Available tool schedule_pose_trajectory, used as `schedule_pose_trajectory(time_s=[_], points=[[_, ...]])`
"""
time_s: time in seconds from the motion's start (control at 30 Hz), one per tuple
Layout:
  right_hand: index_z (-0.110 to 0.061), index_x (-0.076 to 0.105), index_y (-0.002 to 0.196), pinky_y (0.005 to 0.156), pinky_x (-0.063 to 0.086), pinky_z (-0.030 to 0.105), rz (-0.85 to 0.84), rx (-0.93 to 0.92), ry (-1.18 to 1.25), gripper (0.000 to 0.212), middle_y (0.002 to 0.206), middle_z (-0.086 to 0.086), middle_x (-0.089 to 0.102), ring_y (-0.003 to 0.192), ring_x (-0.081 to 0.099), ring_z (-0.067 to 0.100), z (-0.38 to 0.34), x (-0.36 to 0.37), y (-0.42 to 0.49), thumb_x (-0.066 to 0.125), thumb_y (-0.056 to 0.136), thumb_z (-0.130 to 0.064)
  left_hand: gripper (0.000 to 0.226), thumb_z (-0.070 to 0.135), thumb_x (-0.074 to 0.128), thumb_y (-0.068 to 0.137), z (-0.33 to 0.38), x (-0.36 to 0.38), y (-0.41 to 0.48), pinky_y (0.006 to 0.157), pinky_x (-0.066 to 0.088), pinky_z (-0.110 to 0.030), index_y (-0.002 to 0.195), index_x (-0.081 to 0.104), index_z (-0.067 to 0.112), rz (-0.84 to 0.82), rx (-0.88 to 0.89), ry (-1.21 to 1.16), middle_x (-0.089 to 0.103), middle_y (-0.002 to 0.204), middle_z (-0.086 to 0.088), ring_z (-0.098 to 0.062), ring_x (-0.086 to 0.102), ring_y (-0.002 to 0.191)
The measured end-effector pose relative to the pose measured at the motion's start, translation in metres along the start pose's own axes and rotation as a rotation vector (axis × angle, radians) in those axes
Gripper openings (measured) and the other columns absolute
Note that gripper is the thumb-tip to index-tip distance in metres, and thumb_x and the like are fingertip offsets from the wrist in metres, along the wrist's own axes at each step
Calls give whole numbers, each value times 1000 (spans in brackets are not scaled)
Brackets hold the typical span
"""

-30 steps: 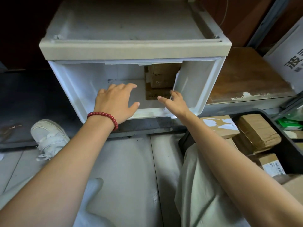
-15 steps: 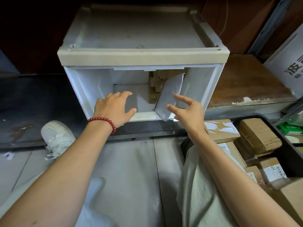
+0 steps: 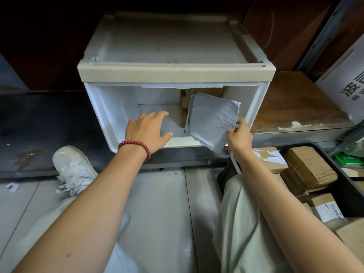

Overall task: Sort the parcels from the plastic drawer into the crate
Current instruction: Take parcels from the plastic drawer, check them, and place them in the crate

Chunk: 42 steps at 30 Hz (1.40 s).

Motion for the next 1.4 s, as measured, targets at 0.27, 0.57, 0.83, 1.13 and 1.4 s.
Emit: schedule_pose_trajectory(time_s=[0.27, 0.57, 0.83, 1.13, 1.4], points=[[-23, 38, 113, 58, 52, 33, -201, 177, 416, 21, 117, 6, 53, 104, 56, 26, -5, 9, -6, 38, 98, -9, 91, 58, 65, 79, -4, 3, 0, 89, 45, -41, 149, 15, 29, -39, -27, -78, 36, 148, -2, -29, 47, 125], [-26, 42, 123, 59, 47, 29, -220, 269, 451, 27, 118, 6, 52, 96, 54, 21, -6, 12, -4, 52, 99, -18, 45, 37, 65, 85, -5, 4, -2, 68, 40, -30, 124, 43, 32, -3, 22, -66, 45, 133, 3, -25, 56, 101], [-19, 54, 112, 67, 58, 33, -304, 332, 610, 37, 116, -2, 57, 101, 64, 21, -13, 6, -9, 62, 89, -47, 13, 33, 52, 94, -3, 2, 0, 61, 40, -30, 98, 46, 22, 152, -44, -149, 63, 90, -2, -28, 55, 77], [-11, 46, 71, 58, 46, 17, -209, 14, 164, 51, 67, 3, 45, 58, 52, 7, -11, 11, -10, 52, 90, -57, 50, 45, 56, 91, 6, -5, 0, 63, 35, -34, 123, 39, 11, 200, -219, -146, 54, 84, -9, -33, 54, 80], [-5, 44, 127, 77, 35, 29, -83, -52, 21, 38, 119, 12, 55, 112, 51, 29, 1, 1, -11, 54, 97, -27, 64, 41, 60, 89, 17, 1, 2, 76, 42, -38, 139, 28, 17, 175, -138, -236, 49, 134, -7, -33, 53, 113]])
Point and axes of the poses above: each hand's wrist, its own y-axis towards the middle knuckle, its own x-axis out of the palm, z = x × y, the point moved 1 cm from there along y, towards the middle knuckle
